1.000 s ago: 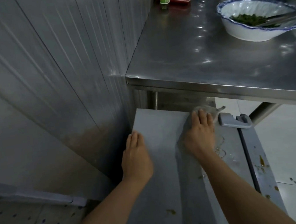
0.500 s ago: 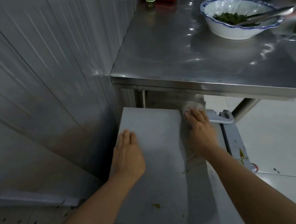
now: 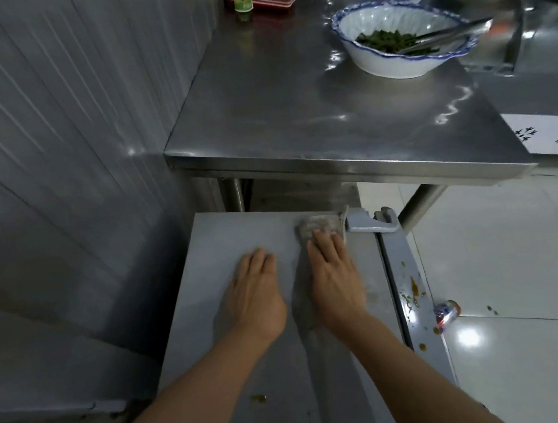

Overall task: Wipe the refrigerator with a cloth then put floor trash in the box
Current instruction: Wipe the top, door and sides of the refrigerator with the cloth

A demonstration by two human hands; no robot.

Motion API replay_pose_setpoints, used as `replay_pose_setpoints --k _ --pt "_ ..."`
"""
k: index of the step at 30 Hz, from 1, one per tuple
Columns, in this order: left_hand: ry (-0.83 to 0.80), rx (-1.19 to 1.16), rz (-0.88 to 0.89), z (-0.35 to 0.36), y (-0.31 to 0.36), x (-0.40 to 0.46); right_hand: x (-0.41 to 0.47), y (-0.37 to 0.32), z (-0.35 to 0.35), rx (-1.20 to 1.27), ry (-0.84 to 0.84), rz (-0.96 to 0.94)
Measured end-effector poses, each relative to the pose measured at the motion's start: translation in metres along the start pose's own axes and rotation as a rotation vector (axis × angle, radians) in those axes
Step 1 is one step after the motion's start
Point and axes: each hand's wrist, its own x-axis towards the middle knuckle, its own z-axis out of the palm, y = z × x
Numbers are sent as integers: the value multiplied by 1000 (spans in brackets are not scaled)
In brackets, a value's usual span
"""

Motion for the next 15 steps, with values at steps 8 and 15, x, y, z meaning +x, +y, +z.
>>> replay_pose_setpoints --k 8,15 --pt "-20 12 17 5 -5 6 78 14 -20 -27 -43 89" --pt "-54 21 -20 5 -1 7 -7 10 -11 28 -2 51"
